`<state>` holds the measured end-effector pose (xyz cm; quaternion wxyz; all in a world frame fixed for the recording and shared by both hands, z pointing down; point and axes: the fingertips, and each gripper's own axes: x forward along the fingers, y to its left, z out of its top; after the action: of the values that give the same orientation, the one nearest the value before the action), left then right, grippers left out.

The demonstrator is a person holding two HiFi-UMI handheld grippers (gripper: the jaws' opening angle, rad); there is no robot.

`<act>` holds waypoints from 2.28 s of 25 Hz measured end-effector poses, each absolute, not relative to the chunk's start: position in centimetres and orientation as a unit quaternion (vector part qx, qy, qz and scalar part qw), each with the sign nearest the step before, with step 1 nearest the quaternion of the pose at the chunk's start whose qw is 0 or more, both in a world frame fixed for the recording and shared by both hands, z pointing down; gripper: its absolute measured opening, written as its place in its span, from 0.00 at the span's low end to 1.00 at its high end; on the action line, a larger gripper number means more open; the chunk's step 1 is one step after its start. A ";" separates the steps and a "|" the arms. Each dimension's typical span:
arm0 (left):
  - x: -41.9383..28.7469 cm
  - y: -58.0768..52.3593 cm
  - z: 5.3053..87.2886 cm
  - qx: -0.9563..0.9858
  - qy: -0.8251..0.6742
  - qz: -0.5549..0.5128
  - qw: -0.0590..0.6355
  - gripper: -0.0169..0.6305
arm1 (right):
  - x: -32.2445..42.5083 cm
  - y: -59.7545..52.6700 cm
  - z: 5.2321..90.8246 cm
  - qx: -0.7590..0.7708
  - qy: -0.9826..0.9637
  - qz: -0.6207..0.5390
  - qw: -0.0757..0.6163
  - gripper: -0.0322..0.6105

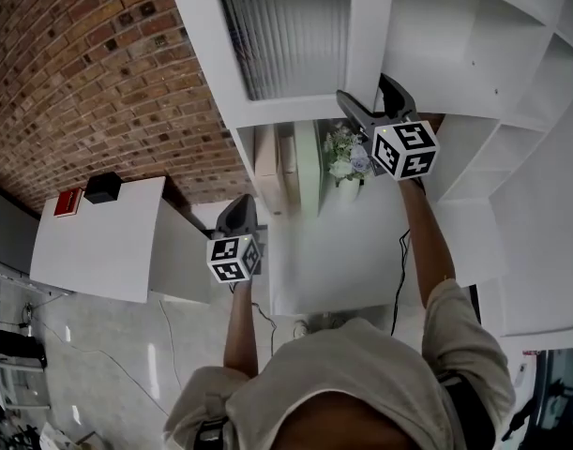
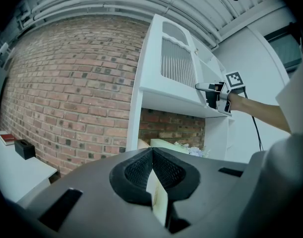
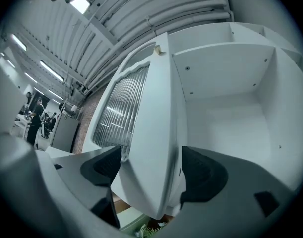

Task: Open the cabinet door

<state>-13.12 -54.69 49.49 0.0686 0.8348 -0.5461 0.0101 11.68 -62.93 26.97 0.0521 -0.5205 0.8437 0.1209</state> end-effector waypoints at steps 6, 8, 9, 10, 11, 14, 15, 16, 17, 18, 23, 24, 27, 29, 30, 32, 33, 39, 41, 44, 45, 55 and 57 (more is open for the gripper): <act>-13.4 -54.6 49.6 0.832 -0.550 0.010 0.070 0.07 | 11.3 -63.4 26.9 -0.509 0.851 0.119 0.053 0.63; -13.4 -54.6 49.5 0.831 -0.551 0.009 0.069 0.07 | 11.3 -63.4 26.9 -0.510 0.850 0.122 0.055 0.63; -13.5 -54.5 49.4 0.831 -0.552 0.008 0.068 0.07 | 11.3 -63.4 26.9 -0.511 0.849 0.122 0.055 0.63; -13.5 -54.4 49.3 0.830 -0.553 0.008 0.068 0.07 | 11.3 -63.4 26.9 -0.512 0.848 0.122 0.055 0.63; -13.5 -54.4 49.2 0.830 -0.554 0.007 0.068 0.07 | 11.3 -63.4 26.9 -0.512 0.848 0.122 0.055 0.62; -13.4 -54.0 49.1 0.829 -0.556 0.008 0.066 0.07 | 11.4 -63.3 26.9 -0.513 0.848 0.120 0.052 0.62; -13.4 -53.8 49.1 0.828 -0.556 0.009 0.066 0.07 | 11.4 -63.2 26.9 -0.514 0.848 0.120 0.050 0.62; -13.4 -53.6 49.1 0.828 -0.557 0.009 0.065 0.07 | 11.4 -63.2 27.0 -0.515 0.847 0.120 0.049 0.61; -13.4 -53.4 49.1 0.827 -0.559 0.009 0.066 0.07 | 11.4 -63.1 27.0 -0.517 0.846 0.120 0.047 0.61; -13.4 -53.2 49.1 0.826 -0.560 0.009 0.066 0.07 | 11.4 -63.1 27.0 -0.519 0.845 0.121 0.046 0.60; -13.3 -52.5 49.5 0.820 -0.568 0.007 0.069 0.07 | 11.5 -62.6 27.2 -0.521 0.843 0.127 0.043 0.58; -13.2 -52.3 49.4 0.819 -0.569 0.006 0.069 0.07 | 11.5 -62.6 27.2 -0.519 0.844 0.126 0.043 0.58; -12.6 -51.8 49.3 0.818 -0.572 0.007 0.069 0.07 | 11.5 -62.4 27.1 -0.517 0.846 0.124 0.042 0.56; -12.2 -51.5 49.3 0.816 -0.574 0.008 0.069 0.07 | 11.7 -62.2 27.2 -0.519 0.844 0.125 0.043 0.55; -12.1 -51.3 49.3 0.814 -0.577 0.008 0.069 0.07 | 11.8 -62.1 27.2 -0.521 0.843 0.127 0.042 0.54; -12.0 -50.8 49.4 0.809 -0.583 0.008 0.071 0.07 | 11.9 -62.0 27.3 -0.522 0.842 0.131 0.041 0.53; -11.9 -50.6 49.5 0.807 -0.586 0.008 0.072 0.07 | 12.0 -61.9 27.3 -0.521 0.842 0.131 0.042 0.51; -10.9 -48.6 50.3 0.797 -0.598 0.013 0.080 0.07 | 13.0 -60.4 27.0 -0.521 0.842 0.128 0.063 0.38; -10.6 -48.0 50.4 0.794 -0.602 0.014 0.080 0.07 | 13.2 -59.9 27.0 -0.516 0.844 0.130 0.066 0.37; -10.3 -47.0 50.7 0.792 -0.605 0.020 0.080 0.07 | 13.4 -59.6 26.9 -0.512 0.847 0.125 0.067 0.35; -10.2 -46.6 50.9 0.790 -0.607 0.021 0.082 0.07 | 13.4 -59.3 26.9 -0.512 0.847 0.124 0.068 0.35; -11.1 -44.3 50.5 0.792 -0.604 0.013 0.083 0.07 | 12.9 -56.7 26.6 -0.518 0.844 0.121 0.064 0.31; -11.4 -43.7 50.6 0.796 -0.600 0.013 0.083 0.07 | 12.7 -55.8 26.6 -0.522 0.842 0.121 0.064 0.30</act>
<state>-11.40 -43.71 50.55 0.0830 0.7957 -0.5999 0.0130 12.68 -55.84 26.60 0.0637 -0.5223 0.8418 0.1206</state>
